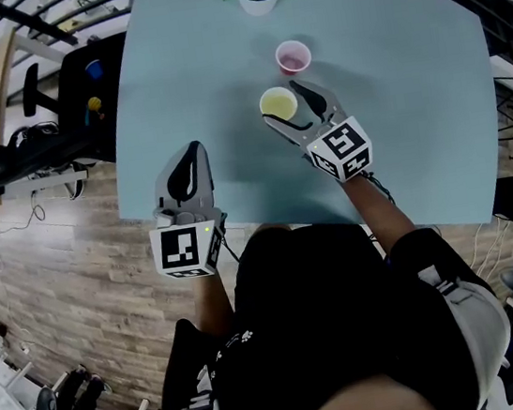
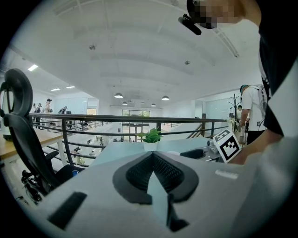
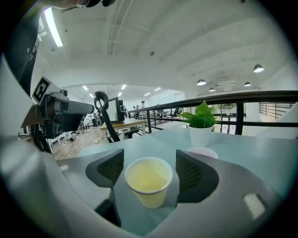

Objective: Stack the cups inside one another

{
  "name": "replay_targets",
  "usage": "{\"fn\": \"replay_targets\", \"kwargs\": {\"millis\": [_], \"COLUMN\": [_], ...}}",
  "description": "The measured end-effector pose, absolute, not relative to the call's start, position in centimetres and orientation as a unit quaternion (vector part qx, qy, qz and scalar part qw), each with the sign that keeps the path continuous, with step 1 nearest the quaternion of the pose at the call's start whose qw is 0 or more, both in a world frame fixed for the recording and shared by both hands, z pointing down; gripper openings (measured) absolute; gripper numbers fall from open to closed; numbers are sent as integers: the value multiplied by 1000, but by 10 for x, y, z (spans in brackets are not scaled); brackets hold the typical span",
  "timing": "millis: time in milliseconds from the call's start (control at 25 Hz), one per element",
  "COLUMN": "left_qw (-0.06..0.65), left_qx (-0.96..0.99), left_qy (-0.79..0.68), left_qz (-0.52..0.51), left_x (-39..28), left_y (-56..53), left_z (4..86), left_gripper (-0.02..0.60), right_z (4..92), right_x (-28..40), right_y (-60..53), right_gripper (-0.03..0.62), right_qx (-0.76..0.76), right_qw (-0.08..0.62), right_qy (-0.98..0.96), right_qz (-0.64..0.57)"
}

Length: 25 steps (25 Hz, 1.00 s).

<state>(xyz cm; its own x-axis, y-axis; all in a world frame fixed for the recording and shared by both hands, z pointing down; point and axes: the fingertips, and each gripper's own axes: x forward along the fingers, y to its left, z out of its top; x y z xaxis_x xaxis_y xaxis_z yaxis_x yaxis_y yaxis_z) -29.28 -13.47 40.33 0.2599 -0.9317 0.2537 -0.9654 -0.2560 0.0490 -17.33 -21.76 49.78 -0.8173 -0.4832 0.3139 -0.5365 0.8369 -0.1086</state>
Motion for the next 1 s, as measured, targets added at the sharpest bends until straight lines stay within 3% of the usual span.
{"fn": "replay_targets", "kwargs": {"millis": [240, 1000], "left_qw": [93, 80], "left_qx": [796, 833], "left_qy": [-592, -540], "left_qz": [87, 88], "left_x": [-279, -206], "left_y": [-137, -164], "left_z": [401, 393], "left_gripper": [-8, -8], "right_z": [478, 425], "right_x": [-158, -76], "right_y": [-216, -205], "right_gripper": [327, 59], "right_qx": [286, 352], "right_qw": [106, 30], "right_qy": [-947, -930], "right_qz": [98, 97]}}
